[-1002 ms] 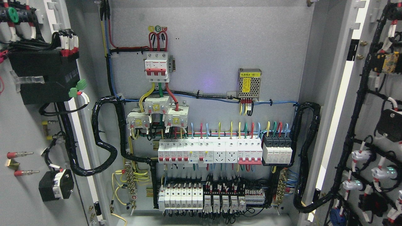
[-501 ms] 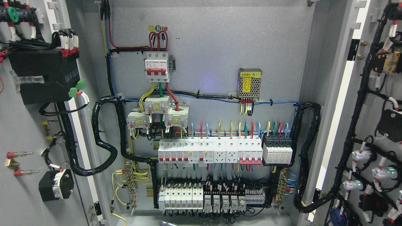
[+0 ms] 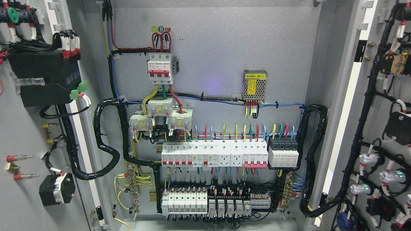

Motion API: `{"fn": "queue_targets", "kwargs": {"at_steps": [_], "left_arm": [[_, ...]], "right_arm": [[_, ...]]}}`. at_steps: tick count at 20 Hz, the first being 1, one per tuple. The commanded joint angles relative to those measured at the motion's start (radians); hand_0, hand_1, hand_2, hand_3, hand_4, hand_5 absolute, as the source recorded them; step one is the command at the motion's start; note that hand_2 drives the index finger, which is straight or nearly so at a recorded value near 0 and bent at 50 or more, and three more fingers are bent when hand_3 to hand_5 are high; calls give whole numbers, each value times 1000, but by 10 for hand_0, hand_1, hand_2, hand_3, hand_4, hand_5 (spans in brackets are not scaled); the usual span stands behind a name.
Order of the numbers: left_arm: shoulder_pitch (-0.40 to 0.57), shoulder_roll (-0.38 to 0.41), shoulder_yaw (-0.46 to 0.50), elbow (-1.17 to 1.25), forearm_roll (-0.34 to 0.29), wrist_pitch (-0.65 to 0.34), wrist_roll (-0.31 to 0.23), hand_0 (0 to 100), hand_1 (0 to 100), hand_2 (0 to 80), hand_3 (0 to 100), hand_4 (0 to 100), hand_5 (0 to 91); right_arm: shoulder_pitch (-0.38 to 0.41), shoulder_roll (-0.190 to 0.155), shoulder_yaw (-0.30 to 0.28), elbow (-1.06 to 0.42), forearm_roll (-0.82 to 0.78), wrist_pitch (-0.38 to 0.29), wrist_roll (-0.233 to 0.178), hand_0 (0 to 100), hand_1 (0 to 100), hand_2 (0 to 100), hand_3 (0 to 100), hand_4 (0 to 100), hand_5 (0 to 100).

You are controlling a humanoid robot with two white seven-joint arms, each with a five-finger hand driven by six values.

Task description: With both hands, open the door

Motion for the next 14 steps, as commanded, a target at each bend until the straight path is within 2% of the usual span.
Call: {"fn": "queue_targets", "kwargs": {"at_steps": [1, 4, 6, 7, 10, 11, 14], "left_arm": [[-24, 148, -43, -313, 71, -278, 4, 120, 389, 0, 0, 0, 0], [-28, 145, -42, -362, 82, -335, 7, 120, 389, 0, 0, 0, 0], [-28, 113, -33, -385, 80, -402, 10, 120, 389, 0, 0, 0, 0], [-28, 75, -28, -385, 80, -445, 10, 120, 389, 0, 0, 0, 0], [-14, -175, 12, -385, 62, -493, -13, 120, 389, 0, 0, 0, 0], [-12, -218, 17, -385, 54, -505, -30, 120, 389, 0, 0, 0, 0], [-12, -321, 50, -387, 49, -551, -31, 120, 389, 0, 0, 0, 0]], "right_arm": [[91, -104, -179, -103, 1, -45, 0, 120, 389, 0, 0, 0, 0], [94, -107, -262, -112, -1, -62, -3, 120, 389, 0, 0, 0, 0], [101, -112, -302, -128, -1, -65, -3, 120, 389, 0, 0, 0, 0], [103, -112, -322, -140, -1, -65, -1, 120, 389, 0, 0, 0, 0], [100, -113, -379, -145, -3, -63, -1, 120, 389, 0, 0, 0, 0], [94, -112, -394, -145, -3, -63, -3, 120, 389, 0, 0, 0, 0], [83, -119, -451, -145, -10, -63, -9, 120, 389, 0, 0, 0, 0]]}}
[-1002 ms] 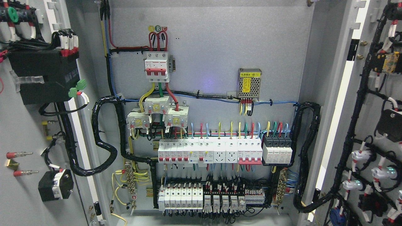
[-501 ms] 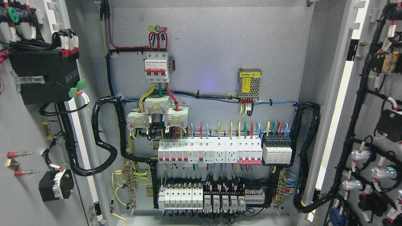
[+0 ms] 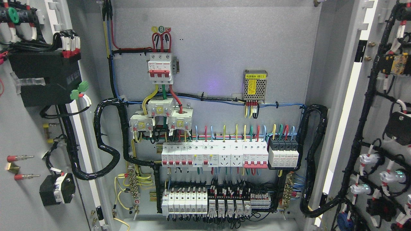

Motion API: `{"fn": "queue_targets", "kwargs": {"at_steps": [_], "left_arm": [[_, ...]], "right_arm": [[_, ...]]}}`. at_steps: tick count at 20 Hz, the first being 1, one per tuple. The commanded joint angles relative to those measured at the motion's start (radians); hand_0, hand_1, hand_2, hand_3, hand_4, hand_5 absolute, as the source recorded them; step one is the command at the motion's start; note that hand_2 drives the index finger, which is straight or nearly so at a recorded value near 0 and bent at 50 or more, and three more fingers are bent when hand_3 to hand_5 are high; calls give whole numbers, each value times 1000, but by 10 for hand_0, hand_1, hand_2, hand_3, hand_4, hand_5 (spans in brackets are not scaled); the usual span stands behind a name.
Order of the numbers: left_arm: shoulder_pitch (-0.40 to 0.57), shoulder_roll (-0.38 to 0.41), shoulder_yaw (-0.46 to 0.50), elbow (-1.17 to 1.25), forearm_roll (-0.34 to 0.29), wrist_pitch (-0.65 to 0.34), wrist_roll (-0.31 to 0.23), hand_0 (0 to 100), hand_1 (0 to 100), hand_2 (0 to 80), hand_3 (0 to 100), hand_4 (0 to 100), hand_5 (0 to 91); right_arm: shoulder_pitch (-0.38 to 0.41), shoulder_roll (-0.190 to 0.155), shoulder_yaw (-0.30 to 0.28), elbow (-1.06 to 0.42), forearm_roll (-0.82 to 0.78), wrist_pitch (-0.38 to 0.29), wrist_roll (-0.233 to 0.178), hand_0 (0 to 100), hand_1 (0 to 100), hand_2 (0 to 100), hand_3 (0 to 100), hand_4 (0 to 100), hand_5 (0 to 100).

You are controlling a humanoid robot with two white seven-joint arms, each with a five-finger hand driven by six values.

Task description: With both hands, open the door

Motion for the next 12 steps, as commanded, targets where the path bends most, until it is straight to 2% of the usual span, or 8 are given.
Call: {"fn": "queue_targets", "kwargs": {"at_steps": [1, 4, 6, 9, 12], "left_arm": [[2, -309, 78, -119, -10, -565, -12, 120, 389, 0, 0, 0, 0], [-40, -340, 135, -121, -10, -607, -4, 120, 389, 0, 0, 0, 0], [-70, -361, 175, -125, -7, -642, 11, 120, 389, 0, 0, 0, 0], [-124, -381, 241, -136, -5, -645, 53, 120, 389, 0, 0, 0, 0], [-162, -389, 312, -164, -2, -645, 62, 120, 389, 0, 0, 0, 0]], "right_arm": [[-9, -48, -223, -48, -10, 1, -11, 120, 389, 0, 0, 0, 0], [-9, -75, -284, -46, -21, 2, -28, 120, 389, 0, 0, 0, 0], [-6, -79, -304, -42, -57, 4, -28, 120, 389, 0, 0, 0, 0], [10, -92, -327, -36, -119, 6, -28, 120, 389, 0, 0, 0, 0], [52, -92, -353, -36, -127, 5, -27, 120, 389, 0, 0, 0, 0]]}}
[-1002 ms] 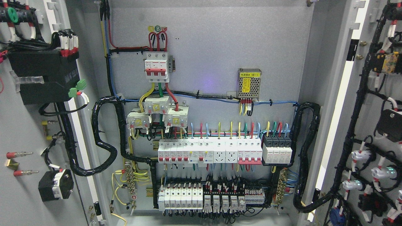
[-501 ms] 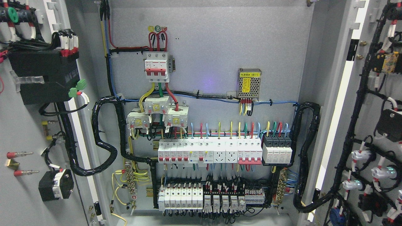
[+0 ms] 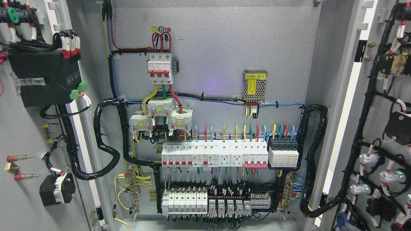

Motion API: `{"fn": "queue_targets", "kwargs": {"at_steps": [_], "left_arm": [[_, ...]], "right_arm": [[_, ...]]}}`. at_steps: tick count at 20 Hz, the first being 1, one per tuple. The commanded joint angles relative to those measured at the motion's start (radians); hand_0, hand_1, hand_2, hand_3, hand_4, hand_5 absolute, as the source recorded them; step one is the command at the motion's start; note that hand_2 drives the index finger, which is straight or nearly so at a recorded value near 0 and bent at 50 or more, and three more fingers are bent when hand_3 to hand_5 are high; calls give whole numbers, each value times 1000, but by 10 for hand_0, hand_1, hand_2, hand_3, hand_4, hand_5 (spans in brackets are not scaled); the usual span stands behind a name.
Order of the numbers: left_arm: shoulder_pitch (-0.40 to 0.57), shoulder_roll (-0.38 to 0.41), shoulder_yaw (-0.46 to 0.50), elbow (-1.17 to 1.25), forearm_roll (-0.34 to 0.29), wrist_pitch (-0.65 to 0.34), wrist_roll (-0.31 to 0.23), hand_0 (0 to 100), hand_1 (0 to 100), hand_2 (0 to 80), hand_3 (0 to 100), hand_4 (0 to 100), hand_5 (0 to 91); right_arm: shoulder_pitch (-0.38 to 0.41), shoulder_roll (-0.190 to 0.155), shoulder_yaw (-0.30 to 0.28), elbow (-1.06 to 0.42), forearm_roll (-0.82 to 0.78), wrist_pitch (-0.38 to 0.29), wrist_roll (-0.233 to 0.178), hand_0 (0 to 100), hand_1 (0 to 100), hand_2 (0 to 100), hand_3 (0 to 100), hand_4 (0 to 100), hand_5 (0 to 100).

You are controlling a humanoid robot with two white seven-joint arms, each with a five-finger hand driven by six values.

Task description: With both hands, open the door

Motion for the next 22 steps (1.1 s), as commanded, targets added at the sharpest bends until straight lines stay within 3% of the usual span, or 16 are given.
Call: {"fn": "queue_targets", "kwargs": {"at_steps": [1, 8, 13, 17, 22], "left_arm": [[-80, -154, 191, -79, 3, -646, 14, 120, 389, 0, 0, 0, 0], [-97, -143, 293, -82, 14, -667, 51, 120, 389, 0, 0, 0, 0], [-100, -94, 403, -79, 57, -664, 60, 120, 389, 0, 0, 0, 0], [-98, -44, 478, -73, 118, -658, 60, 120, 389, 0, 0, 0, 0], [-100, 53, 558, 1, 221, -646, 60, 120, 389, 0, 0, 0, 0]], "right_arm": [[51, -38, -153, -9, -53, 1, 1, 120, 389, 0, 0, 0, 0], [125, -41, -196, 8, -160, 1, 1, 120, 389, 0, 0, 0, 0], [174, -47, -203, 11, -197, 1, 1, 120, 389, 0, 0, 0, 0], [206, -52, -207, 17, -246, 1, 2, 120, 389, 0, 0, 0, 0], [214, -96, -207, 31, -314, 4, 1, 120, 389, 0, 0, 0, 0]]}}
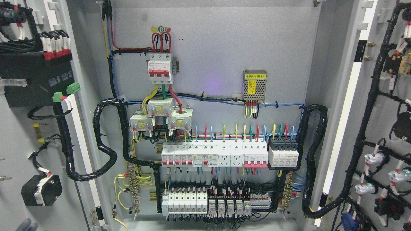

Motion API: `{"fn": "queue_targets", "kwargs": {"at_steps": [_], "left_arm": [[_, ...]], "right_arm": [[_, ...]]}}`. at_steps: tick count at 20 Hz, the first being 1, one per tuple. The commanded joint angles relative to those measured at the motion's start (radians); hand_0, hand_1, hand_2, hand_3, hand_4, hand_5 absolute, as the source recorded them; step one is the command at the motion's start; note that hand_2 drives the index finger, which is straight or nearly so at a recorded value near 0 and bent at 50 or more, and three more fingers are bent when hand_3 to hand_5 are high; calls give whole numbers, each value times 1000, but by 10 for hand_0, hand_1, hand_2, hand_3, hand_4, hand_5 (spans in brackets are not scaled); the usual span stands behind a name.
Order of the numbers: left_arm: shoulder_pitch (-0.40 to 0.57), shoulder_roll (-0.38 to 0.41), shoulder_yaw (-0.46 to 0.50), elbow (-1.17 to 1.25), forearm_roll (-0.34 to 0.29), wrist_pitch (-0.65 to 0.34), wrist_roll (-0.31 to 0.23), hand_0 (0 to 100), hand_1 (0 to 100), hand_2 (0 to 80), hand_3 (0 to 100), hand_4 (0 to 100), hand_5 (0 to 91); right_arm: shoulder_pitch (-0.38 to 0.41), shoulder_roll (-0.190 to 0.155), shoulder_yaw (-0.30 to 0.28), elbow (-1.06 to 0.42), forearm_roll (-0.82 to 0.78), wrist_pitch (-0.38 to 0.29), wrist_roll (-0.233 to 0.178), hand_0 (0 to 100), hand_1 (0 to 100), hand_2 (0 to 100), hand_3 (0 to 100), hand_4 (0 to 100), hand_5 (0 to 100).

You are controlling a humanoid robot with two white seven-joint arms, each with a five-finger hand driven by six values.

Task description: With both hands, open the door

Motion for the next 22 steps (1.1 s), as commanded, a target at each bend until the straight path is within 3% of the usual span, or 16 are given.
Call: {"fn": "queue_targets", "kwargs": {"at_steps": [1, 9, 16, 22], "left_arm": [[-5, 121, 193, 99, 91, -646, -1, 120, 389, 0, 0, 0, 0], [-134, 206, 228, 318, 114, -611, -2, 120, 389, 0, 0, 0, 0], [-250, 298, 228, 545, 114, -609, -2, 120, 389, 0, 0, 0, 0], [-297, 347, 238, 667, 115, -609, -2, 120, 389, 0, 0, 0, 0]], "right_arm": [[26, -50, -35, 27, -76, 4, 0, 120, 389, 0, 0, 0, 0], [23, -93, -52, 93, -153, 8, -1, 120, 389, 0, 0, 0, 0], [26, -85, -95, 115, -157, 5, -1, 120, 389, 0, 0, 0, 0], [32, -84, -100, 113, -157, 2, -1, 120, 389, 0, 0, 0, 0]]}}
